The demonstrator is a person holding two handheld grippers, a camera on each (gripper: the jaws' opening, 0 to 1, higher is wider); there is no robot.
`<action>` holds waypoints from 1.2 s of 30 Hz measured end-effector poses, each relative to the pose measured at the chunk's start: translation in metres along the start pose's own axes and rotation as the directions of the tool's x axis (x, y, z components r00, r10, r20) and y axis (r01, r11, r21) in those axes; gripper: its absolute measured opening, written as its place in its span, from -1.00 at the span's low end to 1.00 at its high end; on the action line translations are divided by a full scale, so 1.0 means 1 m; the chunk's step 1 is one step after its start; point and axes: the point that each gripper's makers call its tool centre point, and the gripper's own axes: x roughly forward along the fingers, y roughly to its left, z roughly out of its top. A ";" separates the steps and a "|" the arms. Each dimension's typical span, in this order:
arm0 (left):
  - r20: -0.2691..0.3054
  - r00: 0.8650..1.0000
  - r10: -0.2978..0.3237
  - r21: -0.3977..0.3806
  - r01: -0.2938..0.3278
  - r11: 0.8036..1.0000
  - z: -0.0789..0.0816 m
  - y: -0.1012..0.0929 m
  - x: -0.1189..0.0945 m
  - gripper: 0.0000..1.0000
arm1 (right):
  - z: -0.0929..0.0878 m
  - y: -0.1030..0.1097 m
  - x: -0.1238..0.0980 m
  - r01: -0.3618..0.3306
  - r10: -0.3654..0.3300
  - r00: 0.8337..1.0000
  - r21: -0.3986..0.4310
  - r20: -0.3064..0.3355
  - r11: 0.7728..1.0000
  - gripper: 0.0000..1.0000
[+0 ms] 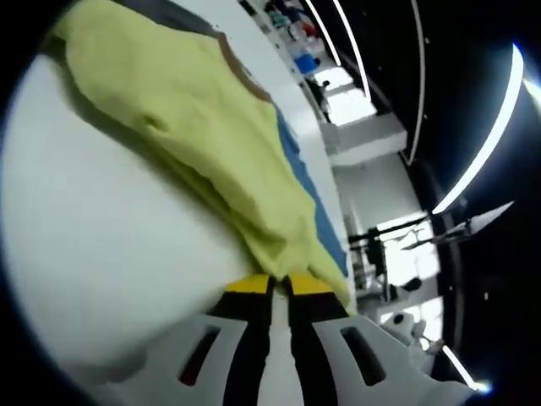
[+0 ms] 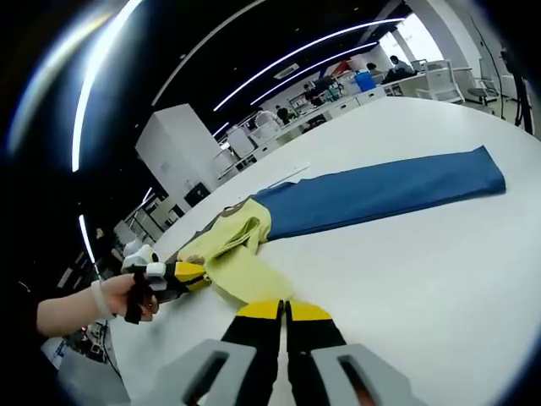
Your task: Fold the garment on the visible template until the final outline fits inside the template.
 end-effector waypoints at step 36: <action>0.094 0.992 0.089 0.201 -0.106 0.974 0.004 0.027 -0.200 -0.99 | -0.010 0.041 -0.030 -0.083 0.079 0.996 -0.091 -0.052 0.992 -1.00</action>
